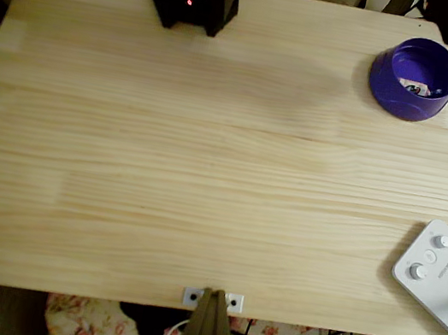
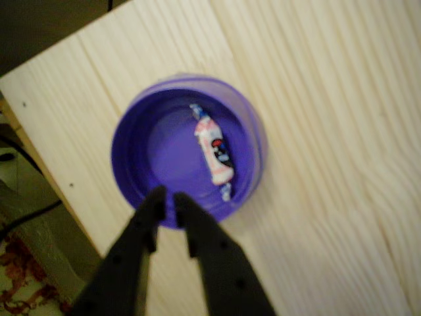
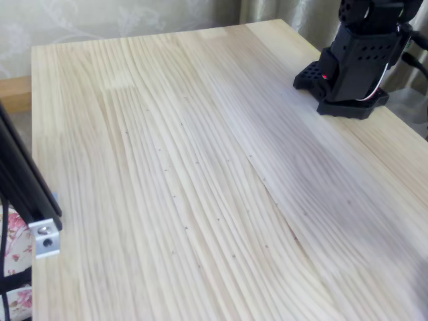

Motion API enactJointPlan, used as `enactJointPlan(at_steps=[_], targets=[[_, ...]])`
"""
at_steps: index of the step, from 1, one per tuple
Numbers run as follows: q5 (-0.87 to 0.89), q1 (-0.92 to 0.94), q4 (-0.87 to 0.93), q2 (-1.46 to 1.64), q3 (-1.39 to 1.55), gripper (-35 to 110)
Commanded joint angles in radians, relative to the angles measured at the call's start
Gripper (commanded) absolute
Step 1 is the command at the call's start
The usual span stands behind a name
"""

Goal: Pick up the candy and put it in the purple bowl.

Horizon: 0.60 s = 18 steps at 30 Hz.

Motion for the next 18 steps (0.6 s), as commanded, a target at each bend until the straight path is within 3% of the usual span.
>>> enactJointPlan(at_steps=[1,7,18], targets=[[0.011,0.037,0.026,0.164,0.014,-1],[-0.046,0.202,0.057,0.295,0.115,-1],[-0.163,0.747,0.152,0.445,0.262,-1]])
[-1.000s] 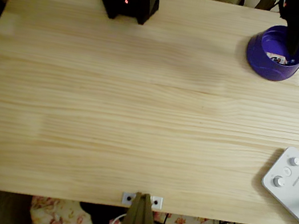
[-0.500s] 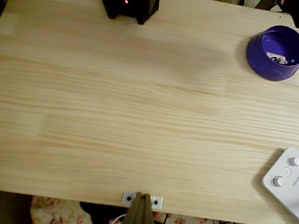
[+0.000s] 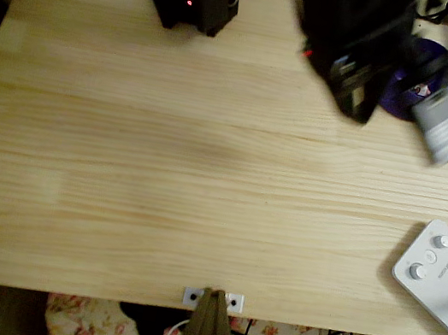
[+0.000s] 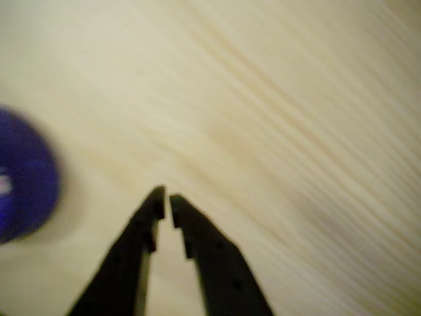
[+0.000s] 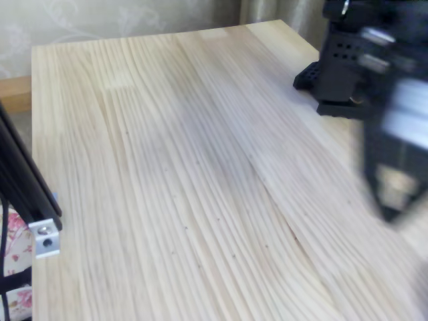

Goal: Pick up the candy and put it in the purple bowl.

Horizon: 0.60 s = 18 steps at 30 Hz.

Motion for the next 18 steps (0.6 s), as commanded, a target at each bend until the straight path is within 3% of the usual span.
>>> enactJointPlan(at_steps=[1,18], targets=[[-0.021,0.189,0.032,0.124,0.009,-1],[-0.069,0.6,-0.015,0.353,0.321,-1]])
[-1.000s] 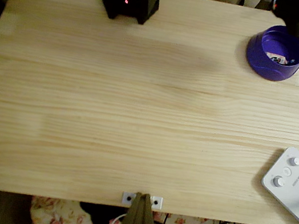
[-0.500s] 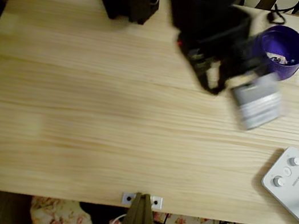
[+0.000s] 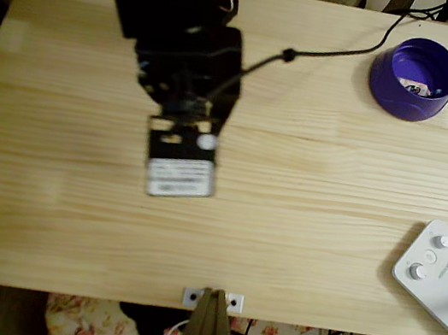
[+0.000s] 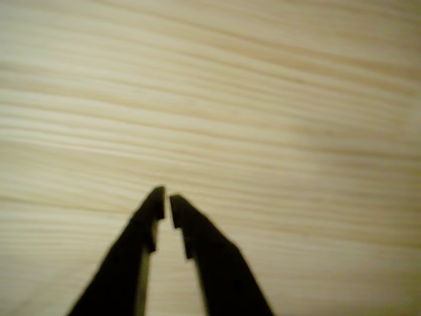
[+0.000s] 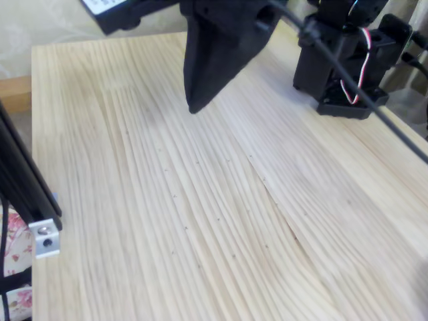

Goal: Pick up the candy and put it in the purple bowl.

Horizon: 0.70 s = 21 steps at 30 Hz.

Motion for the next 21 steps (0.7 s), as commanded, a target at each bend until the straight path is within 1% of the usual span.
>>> enactJointPlan(at_steps=[1,15,21], targets=[[0.002,0.066,-0.037,0.121,0.041,-1],[0.011,0.222,-0.189,0.416,0.426,-1],[-0.011,0.247,-0.186,0.62,0.586,-1]])
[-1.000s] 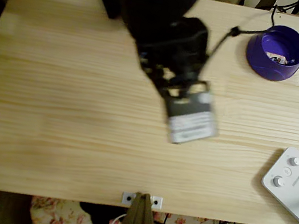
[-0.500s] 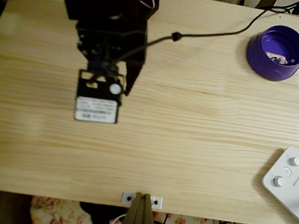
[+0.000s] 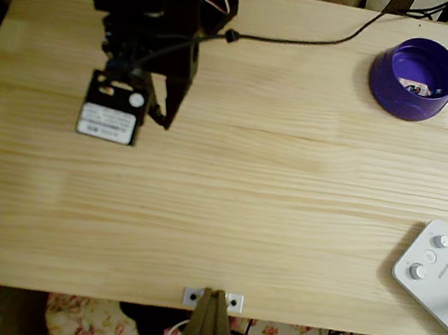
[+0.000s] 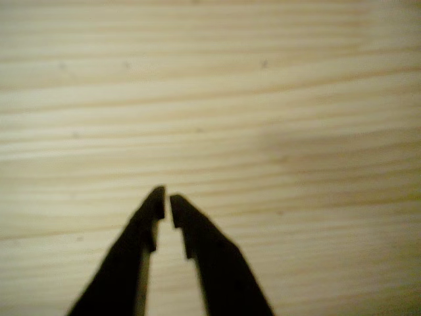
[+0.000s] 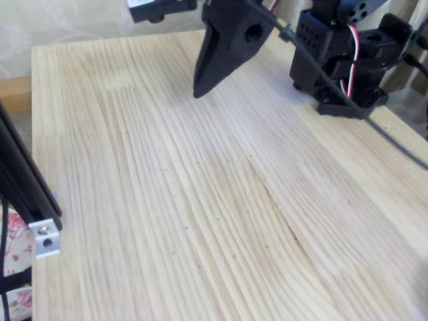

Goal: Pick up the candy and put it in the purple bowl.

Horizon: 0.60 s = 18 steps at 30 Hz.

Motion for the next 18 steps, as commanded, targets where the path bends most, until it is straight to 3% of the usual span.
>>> enactJointPlan(at_steps=[1,9,18], targets=[[-0.012,0.032,-0.003,0.202,0.071,-1],[-0.041,0.026,0.19,0.612,0.252,-1],[-0.043,0.048,0.21,0.617,0.284,-1]])
